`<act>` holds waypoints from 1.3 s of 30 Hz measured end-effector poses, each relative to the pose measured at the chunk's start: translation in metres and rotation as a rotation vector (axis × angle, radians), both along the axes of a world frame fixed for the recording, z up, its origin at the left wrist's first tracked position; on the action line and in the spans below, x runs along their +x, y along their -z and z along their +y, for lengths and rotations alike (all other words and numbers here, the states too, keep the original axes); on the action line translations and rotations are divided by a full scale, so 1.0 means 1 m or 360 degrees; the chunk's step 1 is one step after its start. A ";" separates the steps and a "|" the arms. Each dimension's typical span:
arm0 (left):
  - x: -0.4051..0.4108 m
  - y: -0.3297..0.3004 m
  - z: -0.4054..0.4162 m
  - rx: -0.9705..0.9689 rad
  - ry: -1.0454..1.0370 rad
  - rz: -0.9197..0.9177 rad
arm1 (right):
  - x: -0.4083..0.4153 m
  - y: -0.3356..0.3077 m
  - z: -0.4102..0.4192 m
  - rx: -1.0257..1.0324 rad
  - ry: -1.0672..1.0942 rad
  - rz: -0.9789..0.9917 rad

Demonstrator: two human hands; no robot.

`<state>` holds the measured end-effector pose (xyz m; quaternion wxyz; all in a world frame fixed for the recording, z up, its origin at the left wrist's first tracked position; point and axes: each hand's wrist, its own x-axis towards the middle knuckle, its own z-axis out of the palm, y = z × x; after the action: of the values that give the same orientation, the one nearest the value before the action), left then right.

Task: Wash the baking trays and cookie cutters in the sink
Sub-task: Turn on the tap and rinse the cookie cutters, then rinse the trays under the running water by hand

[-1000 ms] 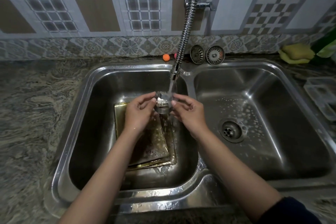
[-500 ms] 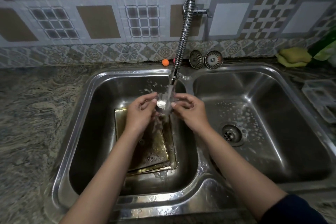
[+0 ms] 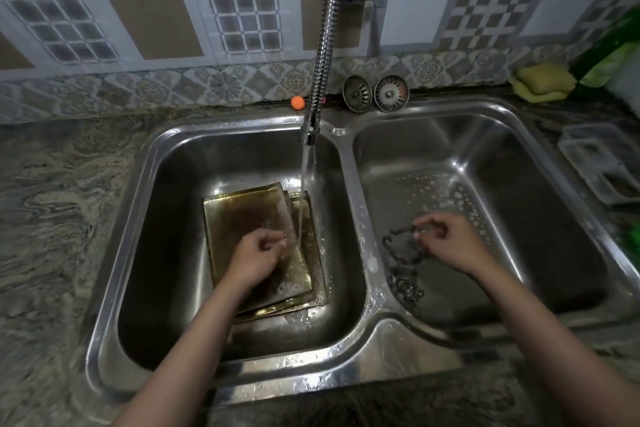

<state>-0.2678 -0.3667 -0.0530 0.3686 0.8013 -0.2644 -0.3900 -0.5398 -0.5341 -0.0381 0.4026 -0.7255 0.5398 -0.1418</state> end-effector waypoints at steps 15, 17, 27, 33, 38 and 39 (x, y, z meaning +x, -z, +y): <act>0.056 0.059 0.030 0.0480 -0.0446 -0.0455 | 0.008 0.049 0.002 0.0314 -0.0196 0.0672; 0.060 0.053 0.033 0.0399 -0.0532 -0.0430 | 0.006 0.045 0.002 0.0191 -0.0170 0.0608; 0.053 0.011 0.025 -0.0060 -0.0370 -0.0352 | 0.047 -0.011 0.040 -0.0272 0.0033 -0.0189; 0.030 -0.033 0.017 -0.0403 -0.0236 -0.0789 | 0.084 -0.027 0.068 -0.0390 -0.0193 -0.0436; 0.020 -0.055 0.012 -0.0635 -0.0426 -0.0845 | 0.119 -0.038 0.091 -0.0344 -0.0569 -0.0475; 0.016 -0.056 0.009 -0.0638 -0.0482 -0.0812 | 0.127 -0.039 0.095 -0.0309 -0.0753 -0.0409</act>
<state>-0.2519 -0.3578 0.0028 0.4944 0.8147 -0.2973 -0.0588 -0.4127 -0.4393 0.0010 0.4182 -0.8426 0.2840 -0.1857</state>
